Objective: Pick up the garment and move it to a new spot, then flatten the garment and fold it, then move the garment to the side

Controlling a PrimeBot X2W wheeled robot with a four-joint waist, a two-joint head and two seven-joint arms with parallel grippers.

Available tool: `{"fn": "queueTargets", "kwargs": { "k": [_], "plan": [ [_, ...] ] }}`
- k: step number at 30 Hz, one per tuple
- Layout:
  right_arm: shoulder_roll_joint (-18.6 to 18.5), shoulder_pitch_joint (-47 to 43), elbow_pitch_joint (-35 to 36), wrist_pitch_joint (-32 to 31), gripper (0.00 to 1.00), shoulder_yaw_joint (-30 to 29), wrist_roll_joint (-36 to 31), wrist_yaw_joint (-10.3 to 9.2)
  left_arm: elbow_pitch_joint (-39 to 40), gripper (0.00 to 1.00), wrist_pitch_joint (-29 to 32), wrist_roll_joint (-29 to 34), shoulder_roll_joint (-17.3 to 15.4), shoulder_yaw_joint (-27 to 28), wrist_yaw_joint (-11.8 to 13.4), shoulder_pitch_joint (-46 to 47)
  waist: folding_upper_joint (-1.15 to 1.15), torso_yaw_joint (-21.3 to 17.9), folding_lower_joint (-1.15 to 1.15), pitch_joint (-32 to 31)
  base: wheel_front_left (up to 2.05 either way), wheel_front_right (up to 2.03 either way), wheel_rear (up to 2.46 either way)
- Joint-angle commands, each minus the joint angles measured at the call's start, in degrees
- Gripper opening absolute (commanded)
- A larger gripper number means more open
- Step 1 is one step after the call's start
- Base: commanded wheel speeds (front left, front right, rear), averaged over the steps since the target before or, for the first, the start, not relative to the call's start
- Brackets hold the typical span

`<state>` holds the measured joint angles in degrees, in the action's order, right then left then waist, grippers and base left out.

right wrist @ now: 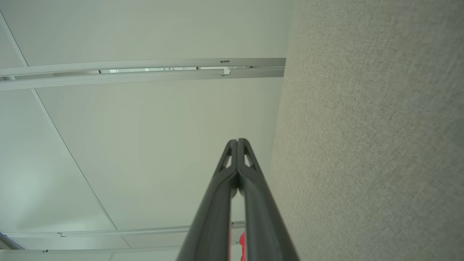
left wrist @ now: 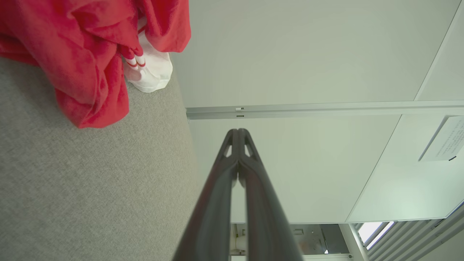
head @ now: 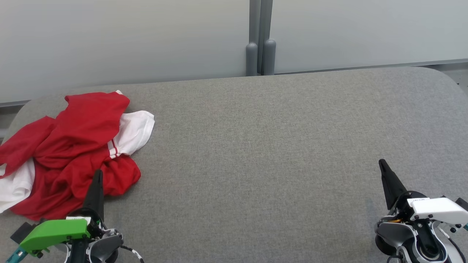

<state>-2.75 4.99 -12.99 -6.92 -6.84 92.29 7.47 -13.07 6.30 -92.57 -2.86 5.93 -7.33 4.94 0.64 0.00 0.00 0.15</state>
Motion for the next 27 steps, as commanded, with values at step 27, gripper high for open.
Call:
{"fn": "queueTargets", "kwargs": {
  "k": [27],
  "plan": [
    [-0.3, 0.4, 0.2, 0.0, 0.0, 0.0, 0.4, 0.05, 0.2, 0.0, -0.1, 0.0, 0.0, 0.2, -0.4, 0.8, -0.64, 0.0, 0.0, 0.0, 0.0, 0.0, 0.0]
  ]
}}
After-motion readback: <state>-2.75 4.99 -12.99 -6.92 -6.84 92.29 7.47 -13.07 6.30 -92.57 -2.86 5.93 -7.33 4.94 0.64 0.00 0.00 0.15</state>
